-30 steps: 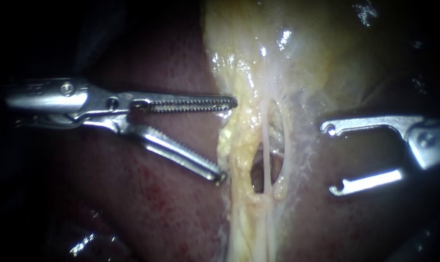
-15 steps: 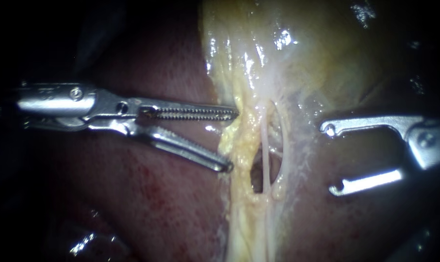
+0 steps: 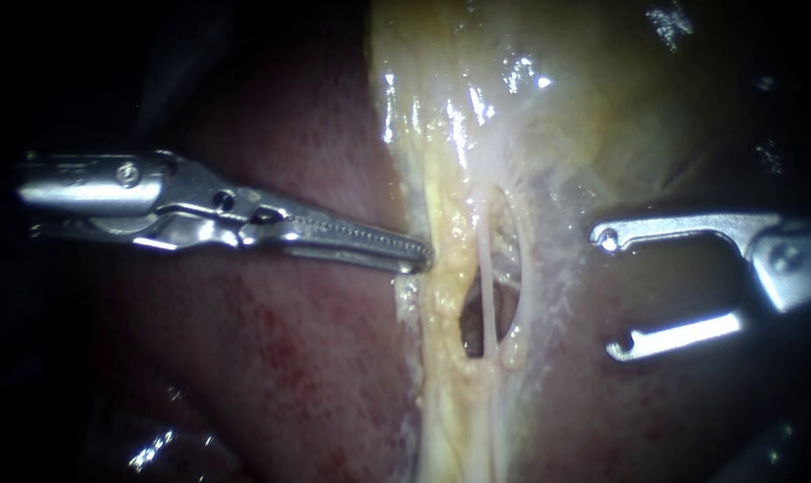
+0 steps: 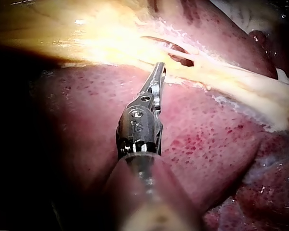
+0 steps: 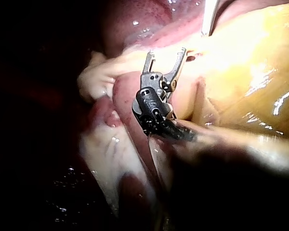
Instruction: Grabbing gallbladder
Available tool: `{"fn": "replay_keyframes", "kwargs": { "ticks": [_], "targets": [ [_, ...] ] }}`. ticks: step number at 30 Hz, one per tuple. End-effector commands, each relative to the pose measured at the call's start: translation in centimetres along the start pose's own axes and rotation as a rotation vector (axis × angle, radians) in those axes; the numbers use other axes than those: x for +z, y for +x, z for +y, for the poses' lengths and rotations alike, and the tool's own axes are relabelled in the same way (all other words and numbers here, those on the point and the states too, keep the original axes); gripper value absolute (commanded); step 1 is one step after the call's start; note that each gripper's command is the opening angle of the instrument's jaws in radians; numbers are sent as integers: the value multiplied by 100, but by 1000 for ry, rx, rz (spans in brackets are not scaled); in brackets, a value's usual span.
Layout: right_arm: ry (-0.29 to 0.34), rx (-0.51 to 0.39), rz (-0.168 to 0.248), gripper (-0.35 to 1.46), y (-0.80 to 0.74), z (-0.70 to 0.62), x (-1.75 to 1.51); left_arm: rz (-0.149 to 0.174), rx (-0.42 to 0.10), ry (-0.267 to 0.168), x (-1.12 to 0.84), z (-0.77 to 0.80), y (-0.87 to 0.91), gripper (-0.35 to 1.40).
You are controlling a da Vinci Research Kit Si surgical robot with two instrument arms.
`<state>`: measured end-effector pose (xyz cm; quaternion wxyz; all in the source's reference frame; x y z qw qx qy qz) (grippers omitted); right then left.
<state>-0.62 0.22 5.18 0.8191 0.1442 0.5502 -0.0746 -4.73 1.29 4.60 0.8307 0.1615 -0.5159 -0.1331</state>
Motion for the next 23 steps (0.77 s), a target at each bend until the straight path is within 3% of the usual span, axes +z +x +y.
{"fn": "replay_keyframes", "kwargs": {
  "ticks": [1,23],
  "targets": [
    [0,0,0,55,0,0,0,-1,0,1,0,0,0,-35],
    [0,0,0,55,1,0,1,-1,0,1,-1,-2,0,-35]
  ]
}}
